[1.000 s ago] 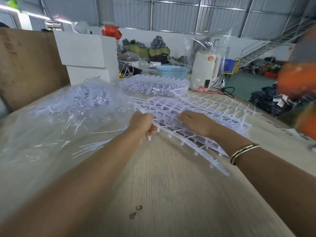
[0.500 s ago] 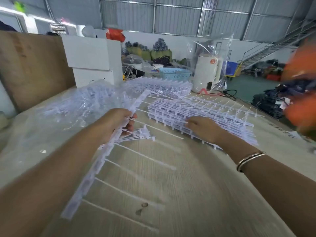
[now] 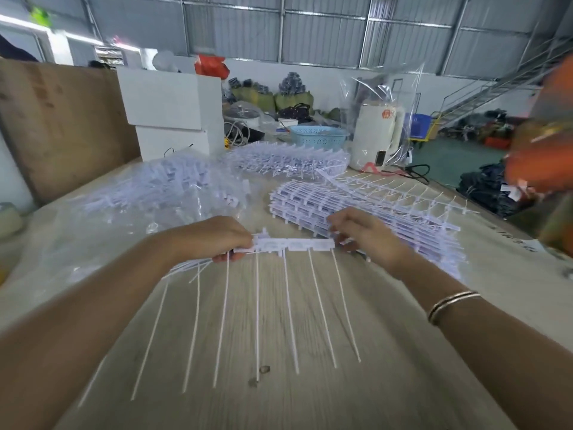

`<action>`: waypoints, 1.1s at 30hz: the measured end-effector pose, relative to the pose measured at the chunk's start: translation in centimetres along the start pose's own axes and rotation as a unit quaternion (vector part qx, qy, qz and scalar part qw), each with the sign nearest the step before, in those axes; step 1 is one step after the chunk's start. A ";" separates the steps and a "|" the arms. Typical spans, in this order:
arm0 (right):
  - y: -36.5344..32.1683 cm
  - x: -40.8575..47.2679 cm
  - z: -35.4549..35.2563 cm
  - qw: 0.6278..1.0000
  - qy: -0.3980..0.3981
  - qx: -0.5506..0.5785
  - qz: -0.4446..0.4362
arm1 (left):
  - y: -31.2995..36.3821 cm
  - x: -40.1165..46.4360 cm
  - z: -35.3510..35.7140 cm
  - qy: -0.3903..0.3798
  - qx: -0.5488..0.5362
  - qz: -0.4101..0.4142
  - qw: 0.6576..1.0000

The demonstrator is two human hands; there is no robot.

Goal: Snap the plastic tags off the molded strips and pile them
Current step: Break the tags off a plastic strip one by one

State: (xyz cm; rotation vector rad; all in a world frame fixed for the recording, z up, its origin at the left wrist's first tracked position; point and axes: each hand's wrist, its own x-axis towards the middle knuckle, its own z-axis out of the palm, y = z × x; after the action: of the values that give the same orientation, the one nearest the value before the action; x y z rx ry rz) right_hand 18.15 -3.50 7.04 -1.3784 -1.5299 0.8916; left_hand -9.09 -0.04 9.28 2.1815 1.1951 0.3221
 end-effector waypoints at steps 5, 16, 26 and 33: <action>0.4 -0.4 3.8 0.984 -0.114 -0.133 -0.022 | -0.7 -0.3 0.2 0.033 0.043 0.015 0.998; 0.7 -1.4 5.9 0.989 -0.129 -0.042 -0.062 | 0.9 1.1 5.1 0.116 0.275 0.107 0.949; 1.7 -1.2 6.0 0.981 -0.152 -0.072 -0.099 | -1.0 0.4 6.8 0.250 0.332 0.202 0.887; 2.0 -1.0 6.5 0.983 -0.104 -0.013 -0.150 | -1.0 -0.5 6.7 0.291 0.245 0.214 0.900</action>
State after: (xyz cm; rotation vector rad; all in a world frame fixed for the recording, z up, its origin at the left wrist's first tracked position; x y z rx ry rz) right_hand 12.88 -3.98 2.72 -1.0586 -1.8549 0.8479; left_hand -6.84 -2.72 3.50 2.9189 1.1635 1.0120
